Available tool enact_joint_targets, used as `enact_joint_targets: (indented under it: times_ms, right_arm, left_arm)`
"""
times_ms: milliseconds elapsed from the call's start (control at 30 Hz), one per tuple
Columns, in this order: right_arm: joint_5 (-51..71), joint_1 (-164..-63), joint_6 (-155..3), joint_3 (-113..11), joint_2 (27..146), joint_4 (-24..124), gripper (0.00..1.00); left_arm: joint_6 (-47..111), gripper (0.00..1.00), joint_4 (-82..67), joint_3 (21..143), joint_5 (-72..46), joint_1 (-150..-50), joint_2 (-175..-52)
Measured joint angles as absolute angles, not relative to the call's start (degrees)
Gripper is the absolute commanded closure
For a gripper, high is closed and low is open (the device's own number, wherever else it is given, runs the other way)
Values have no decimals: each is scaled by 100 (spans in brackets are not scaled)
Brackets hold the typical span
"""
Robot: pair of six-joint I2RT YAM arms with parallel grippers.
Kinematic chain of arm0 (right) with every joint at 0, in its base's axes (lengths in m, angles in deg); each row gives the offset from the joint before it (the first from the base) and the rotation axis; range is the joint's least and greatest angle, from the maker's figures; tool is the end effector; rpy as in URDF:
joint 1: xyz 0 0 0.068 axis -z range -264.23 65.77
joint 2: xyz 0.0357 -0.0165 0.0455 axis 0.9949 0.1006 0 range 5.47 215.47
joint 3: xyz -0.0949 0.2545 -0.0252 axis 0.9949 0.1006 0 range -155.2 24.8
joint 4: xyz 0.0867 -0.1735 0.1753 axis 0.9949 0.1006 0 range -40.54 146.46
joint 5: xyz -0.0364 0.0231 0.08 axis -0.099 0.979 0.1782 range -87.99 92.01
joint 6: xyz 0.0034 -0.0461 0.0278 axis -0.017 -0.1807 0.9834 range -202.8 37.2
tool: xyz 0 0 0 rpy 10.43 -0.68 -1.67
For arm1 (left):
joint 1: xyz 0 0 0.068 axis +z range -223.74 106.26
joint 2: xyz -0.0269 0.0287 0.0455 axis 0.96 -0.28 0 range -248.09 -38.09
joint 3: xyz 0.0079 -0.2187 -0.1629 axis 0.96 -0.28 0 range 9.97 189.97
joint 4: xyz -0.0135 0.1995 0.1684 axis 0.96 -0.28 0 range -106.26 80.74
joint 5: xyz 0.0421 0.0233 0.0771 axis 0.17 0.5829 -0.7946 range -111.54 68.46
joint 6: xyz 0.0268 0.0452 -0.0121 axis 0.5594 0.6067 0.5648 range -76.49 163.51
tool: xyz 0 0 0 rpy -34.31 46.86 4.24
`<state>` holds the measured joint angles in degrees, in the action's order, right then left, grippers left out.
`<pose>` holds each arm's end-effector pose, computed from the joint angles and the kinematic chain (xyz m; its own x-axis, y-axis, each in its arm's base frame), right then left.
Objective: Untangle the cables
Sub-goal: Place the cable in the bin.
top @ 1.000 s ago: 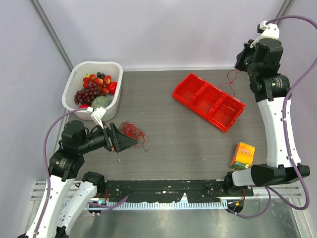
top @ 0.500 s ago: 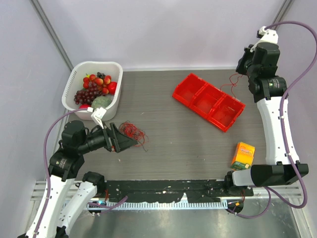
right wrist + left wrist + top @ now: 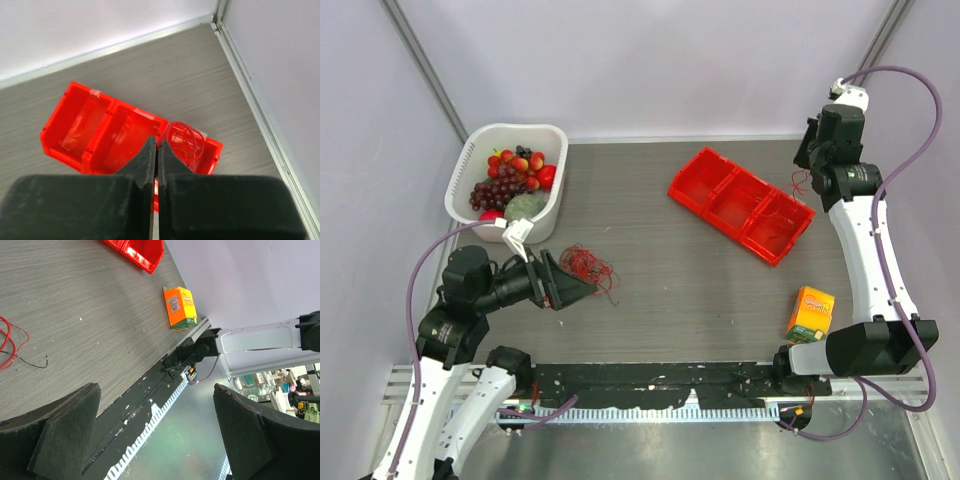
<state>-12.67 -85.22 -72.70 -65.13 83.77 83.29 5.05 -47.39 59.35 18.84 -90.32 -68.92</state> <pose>0.2948 -0.0040 0.4391 -0.3337 0.1639 -0.9283 0.2806 0.9574 0.0681 0.0908 -0.0511 0.3497 -0.7505 -0.2710 -0.6027 0.4285 0.4947 -0.7561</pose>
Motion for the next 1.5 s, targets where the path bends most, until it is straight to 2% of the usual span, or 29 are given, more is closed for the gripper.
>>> enact_joint_targets:
  times_ms: [500, 733, 967, 1100, 1300, 1500]
  right_arm:
    - [-1774, -8522, -7211, -5568, 7571, 8287, 99]
    - [-849, -8522, -6902, -5155, 7833, 7835, 99]
    - [10, -8524, -6404, -4205, 7979, 7315, 99]
    - [-364, -8524, -6258, -3691, 8010, 7218, 99]
    - [-1566, -8332, -6268, -3348, 8008, 7428, 99]
    - [-1566, -8236, -6279, -3715, 7811, 7562, 99]
  left_arm:
    - [468, 0, -4768, 5797, 1856, -9032, -6557]
    - [204, 0, -4549, 5653, 1814, -9032, -6570]
    - [88, 1, -4466, 5633, 1819, -9032, -6634]
    - [49, 1, -4479, 5618, 1849, -9032, -6686]
    - [70, 1, -4757, 5673, 1858, -9032, -6747]
    - [62, 1, -4862, 5771, 1827, -9032, -6774]
